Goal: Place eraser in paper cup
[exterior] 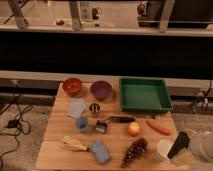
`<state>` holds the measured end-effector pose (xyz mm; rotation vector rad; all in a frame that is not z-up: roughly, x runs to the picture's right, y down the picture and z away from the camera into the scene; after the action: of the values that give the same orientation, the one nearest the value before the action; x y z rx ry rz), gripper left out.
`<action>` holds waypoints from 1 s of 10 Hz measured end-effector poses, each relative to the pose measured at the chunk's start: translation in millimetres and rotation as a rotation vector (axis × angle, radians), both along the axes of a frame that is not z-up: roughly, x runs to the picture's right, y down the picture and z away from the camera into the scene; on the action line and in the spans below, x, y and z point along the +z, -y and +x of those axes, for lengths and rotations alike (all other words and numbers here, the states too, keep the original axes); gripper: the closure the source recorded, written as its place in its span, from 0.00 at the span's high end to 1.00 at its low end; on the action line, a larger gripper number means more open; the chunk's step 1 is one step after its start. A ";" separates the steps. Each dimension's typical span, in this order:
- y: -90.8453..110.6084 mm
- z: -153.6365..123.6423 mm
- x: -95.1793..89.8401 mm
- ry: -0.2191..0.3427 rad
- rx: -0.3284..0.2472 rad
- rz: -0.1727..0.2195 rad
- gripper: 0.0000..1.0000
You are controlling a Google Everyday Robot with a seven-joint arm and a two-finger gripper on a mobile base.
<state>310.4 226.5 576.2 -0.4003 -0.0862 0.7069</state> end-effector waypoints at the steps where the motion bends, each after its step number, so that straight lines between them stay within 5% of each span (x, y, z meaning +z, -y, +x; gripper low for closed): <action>1: -1.3 -2.7 1.5 0.004 0.000 -0.007 0.00; 10: -29.2 -3.2 27.5 -0.006 -0.032 -0.085 0.00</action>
<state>307.2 255.7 603.7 -0.4799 -0.0441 0.6821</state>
